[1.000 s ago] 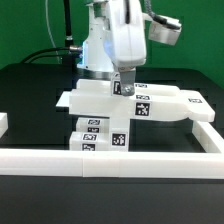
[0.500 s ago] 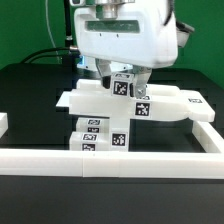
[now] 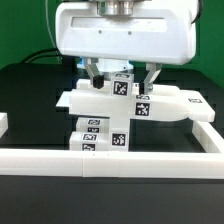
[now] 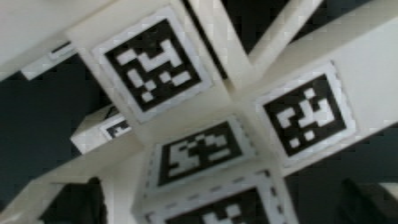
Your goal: Assemble chair
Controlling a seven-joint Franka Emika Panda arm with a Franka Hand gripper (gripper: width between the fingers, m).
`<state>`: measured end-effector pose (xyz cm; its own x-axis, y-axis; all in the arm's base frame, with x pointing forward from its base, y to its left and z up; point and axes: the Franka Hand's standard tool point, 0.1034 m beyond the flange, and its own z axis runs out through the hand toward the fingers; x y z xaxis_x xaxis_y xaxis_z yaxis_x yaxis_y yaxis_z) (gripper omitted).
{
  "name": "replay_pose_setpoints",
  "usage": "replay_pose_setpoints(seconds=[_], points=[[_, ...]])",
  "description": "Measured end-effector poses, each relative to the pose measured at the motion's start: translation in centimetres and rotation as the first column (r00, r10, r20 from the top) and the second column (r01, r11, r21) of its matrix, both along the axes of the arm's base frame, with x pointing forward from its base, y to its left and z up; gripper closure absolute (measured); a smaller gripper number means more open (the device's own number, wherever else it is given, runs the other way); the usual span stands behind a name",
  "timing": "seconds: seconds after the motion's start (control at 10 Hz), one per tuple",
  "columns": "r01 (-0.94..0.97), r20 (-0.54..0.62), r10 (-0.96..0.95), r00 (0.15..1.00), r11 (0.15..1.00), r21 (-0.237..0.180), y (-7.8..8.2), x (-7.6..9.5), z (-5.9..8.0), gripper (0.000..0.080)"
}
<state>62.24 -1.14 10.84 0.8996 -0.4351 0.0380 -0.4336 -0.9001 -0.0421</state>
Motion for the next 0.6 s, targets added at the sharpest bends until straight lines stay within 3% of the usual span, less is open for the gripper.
replay_pose_setpoints(seconds=[0.2, 0.5, 0.6], points=[[-0.057, 0.002, 0.057, 0.998, 0.998, -0.006, 0.08, -0.03, -0.07, 0.0150], [-0.058, 0.002, 0.058, 0.998, 0.998, -0.006, 0.03, -0.03, -0.07, 0.0519], [-0.050, 0.002, 0.050, 0.999, 0.999, -0.005, 0.03, -0.03, -0.08, 0.0519]])
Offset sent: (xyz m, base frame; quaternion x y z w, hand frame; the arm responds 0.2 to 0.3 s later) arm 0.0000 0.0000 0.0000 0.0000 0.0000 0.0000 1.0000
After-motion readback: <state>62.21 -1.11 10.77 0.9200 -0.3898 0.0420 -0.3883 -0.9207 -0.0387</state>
